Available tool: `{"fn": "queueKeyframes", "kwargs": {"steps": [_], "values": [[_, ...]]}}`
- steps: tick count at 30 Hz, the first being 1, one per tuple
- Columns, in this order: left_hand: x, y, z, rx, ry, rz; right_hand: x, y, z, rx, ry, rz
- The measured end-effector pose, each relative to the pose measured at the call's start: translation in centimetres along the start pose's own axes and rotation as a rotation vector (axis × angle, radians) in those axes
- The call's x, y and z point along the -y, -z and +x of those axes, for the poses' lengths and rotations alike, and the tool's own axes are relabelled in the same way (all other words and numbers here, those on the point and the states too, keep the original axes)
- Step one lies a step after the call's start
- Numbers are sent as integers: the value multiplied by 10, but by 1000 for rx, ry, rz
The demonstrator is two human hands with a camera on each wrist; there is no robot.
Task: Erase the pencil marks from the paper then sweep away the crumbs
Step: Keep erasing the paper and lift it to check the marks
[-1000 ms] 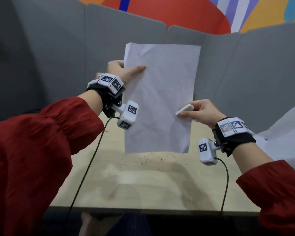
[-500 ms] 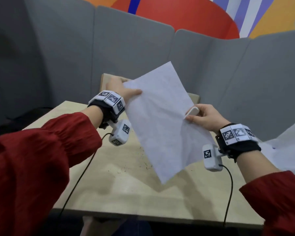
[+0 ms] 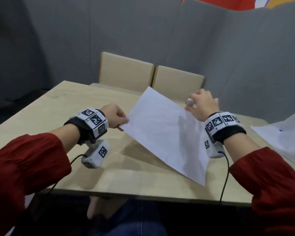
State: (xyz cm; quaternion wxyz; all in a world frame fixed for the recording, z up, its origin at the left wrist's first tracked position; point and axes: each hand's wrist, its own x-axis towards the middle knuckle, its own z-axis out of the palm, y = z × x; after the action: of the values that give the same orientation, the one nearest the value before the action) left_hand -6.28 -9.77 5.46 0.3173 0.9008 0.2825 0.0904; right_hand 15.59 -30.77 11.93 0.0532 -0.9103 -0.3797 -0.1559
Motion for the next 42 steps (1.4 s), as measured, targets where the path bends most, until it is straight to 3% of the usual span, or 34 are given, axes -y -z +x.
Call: {"fn": "queueKeyframes", "kwargs": {"steps": [4,7,9,13,17,20,25,29,37,42], "values": [[14,-14,-2,39,72,-21,33,-21,-22,135,112,439],[23,-22,-9,95,122,-10,57,-48,-40,345,178,521],[26,-21,-16,129,141,30,71,-65,-49,418,204,477],[32,-10,-20,176,174,235,87,-83,-56,403,247,384],[35,-16,-20,181,41,368,97,-87,-52,441,252,350],[37,-27,-17,262,-33,401,106,-82,-49,389,280,375],[45,-38,-12,431,-93,507,125,-84,-47,447,357,331],[51,-40,-9,488,-85,613,138,-88,-41,386,363,406],[51,-40,-3,520,-118,899,145,-92,-54,274,615,50],[51,-40,-4,531,-104,927,119,-72,-66,454,766,-88]]}}
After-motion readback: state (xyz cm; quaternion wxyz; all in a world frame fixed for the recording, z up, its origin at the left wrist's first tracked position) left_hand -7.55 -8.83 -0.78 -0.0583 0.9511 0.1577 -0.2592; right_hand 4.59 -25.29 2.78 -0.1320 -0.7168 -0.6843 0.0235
